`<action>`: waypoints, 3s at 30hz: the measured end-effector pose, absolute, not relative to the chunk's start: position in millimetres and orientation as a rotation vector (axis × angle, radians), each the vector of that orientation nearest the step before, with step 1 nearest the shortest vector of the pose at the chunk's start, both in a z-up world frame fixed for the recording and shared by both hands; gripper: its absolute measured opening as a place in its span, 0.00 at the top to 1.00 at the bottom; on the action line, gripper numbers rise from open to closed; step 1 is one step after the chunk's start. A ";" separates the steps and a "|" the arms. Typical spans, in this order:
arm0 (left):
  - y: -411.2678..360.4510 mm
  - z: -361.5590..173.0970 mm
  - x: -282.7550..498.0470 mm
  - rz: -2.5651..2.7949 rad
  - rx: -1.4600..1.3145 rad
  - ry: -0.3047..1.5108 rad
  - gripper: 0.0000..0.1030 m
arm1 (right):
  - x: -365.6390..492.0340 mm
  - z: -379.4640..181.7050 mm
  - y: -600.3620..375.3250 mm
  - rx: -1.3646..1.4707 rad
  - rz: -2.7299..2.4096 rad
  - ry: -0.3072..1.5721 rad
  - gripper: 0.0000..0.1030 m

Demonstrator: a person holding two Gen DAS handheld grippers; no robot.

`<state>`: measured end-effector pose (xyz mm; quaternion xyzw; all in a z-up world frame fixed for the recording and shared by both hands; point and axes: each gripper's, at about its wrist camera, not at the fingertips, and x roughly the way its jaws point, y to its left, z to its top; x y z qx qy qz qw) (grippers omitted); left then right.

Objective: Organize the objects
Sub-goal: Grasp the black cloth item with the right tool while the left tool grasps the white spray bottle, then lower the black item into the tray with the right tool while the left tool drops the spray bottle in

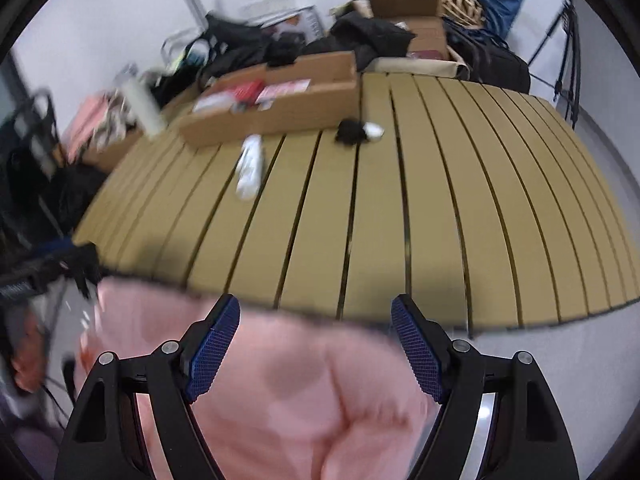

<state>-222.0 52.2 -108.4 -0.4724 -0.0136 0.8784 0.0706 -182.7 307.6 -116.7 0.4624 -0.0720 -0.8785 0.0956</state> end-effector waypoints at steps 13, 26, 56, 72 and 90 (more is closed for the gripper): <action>113.8 -193.9 -345.6 2.537 -1.532 -0.147 0.35 | -379.1 -158.0 297.3 1.301 -2.621 -0.080 0.45; 95.3 -154.9 -287.7 2.587 -1.390 -0.153 0.77 | -362.7 -166.1 268.9 1.296 -2.664 0.197 0.63; 47.9 -24.1 -168.0 2.542 -1.044 -0.336 0.77 | -162.0 -51.9 284.6 1.055 -2.676 0.003 0.63; 144.7 -104.0 -506.2 2.364 -1.335 -0.381 0.77 | -531.3 -78.1 297.7 1.248 -2.532 -0.357 0.63; 104.8 -89.7 -516.0 2.469 -1.364 -0.208 0.24 | -588.0 -98.8 298.0 1.398 -2.640 -0.328 0.26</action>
